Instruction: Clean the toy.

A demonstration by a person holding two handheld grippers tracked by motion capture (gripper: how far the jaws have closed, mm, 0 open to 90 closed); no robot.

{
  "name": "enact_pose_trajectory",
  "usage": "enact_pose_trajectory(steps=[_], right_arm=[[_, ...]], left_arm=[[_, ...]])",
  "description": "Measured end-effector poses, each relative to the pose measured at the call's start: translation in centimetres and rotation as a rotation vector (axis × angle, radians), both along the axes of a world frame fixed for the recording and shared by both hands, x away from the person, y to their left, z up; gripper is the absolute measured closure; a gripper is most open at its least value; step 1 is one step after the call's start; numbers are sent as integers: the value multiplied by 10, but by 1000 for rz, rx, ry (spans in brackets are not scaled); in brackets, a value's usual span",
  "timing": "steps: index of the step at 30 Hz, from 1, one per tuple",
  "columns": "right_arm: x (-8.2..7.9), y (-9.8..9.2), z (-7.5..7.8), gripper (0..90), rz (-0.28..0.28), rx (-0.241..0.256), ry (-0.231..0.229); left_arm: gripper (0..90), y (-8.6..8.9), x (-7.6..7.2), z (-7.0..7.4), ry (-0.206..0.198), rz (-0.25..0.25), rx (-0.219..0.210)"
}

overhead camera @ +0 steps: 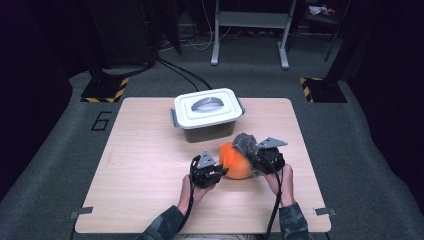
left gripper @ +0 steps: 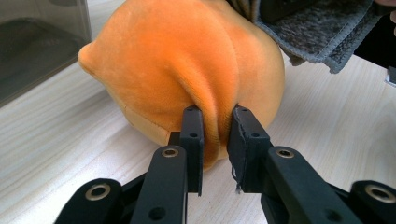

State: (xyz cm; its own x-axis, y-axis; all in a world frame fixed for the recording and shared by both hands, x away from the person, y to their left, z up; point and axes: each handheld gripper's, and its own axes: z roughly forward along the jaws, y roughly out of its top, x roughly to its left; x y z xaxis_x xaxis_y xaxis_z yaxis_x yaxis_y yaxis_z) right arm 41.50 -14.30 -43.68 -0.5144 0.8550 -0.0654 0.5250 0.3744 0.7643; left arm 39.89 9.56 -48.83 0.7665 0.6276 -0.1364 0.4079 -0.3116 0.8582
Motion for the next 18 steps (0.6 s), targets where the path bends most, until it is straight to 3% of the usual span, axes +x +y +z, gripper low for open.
enact_pose_trajectory(steps=[3,8,18], right_arm=[[1,-6,-3,698,-14,-5,4],[3,-21,-18,700,-85,-13,42],[7,-32,-36,701,-132,-24,95]], left_arm=[[762,0,0,0,0,-1,-1],[762,1,0,-1,0,2,-5],[761,7,0,-9,-15,-5,-50]])
